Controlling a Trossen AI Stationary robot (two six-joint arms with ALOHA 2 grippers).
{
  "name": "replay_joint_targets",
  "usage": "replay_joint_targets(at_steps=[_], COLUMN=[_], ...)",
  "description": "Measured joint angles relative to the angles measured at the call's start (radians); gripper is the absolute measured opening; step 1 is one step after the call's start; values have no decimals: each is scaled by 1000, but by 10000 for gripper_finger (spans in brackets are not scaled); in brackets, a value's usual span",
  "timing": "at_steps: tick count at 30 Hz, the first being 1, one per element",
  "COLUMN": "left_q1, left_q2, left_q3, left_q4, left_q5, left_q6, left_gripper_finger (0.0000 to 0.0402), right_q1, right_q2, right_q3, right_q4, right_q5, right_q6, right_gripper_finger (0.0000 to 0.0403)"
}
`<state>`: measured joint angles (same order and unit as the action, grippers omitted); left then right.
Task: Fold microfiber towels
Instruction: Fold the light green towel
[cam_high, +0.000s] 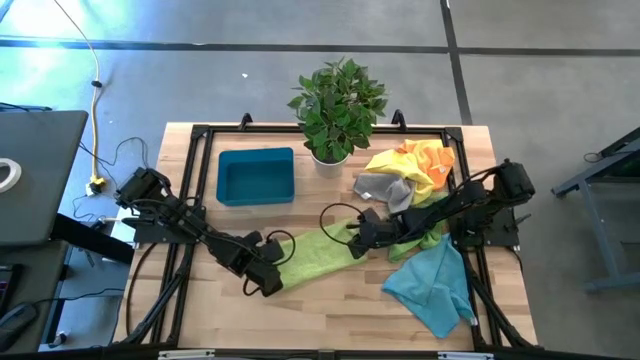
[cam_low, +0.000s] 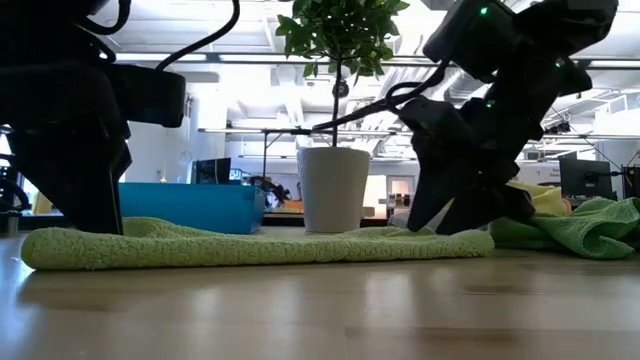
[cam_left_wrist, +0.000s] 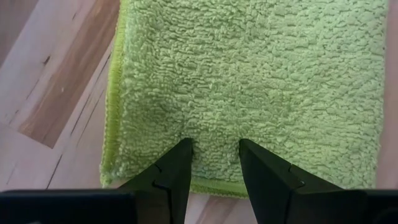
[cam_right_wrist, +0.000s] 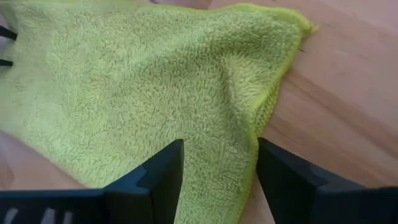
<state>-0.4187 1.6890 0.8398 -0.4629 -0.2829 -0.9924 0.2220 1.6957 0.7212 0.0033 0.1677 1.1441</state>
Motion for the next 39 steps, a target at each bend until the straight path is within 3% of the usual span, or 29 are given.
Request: replay_joint_targets(at_steps=[9,26,36,39], left_q1=[0,0,-16,-16], left_q2=[2,3,3,-6], left_q3=[0,37,198,253], left_q4=[26,51,48,28], left_q5=[3,-16,-12,-20], left_q6=[-18,-190,-218,-154], left_gripper_finger=[126,126,126,126], right_q1=[17,15,15,15], right_q2=[24,27,-55,-63], right_q3=[14,13,11,53], right_q4=[0,-36,-146,-311], right_q5=[42,76,53,53], right_q6=[-10,-47,-97,-71], right_gripper_finger=[177,7,2,1])
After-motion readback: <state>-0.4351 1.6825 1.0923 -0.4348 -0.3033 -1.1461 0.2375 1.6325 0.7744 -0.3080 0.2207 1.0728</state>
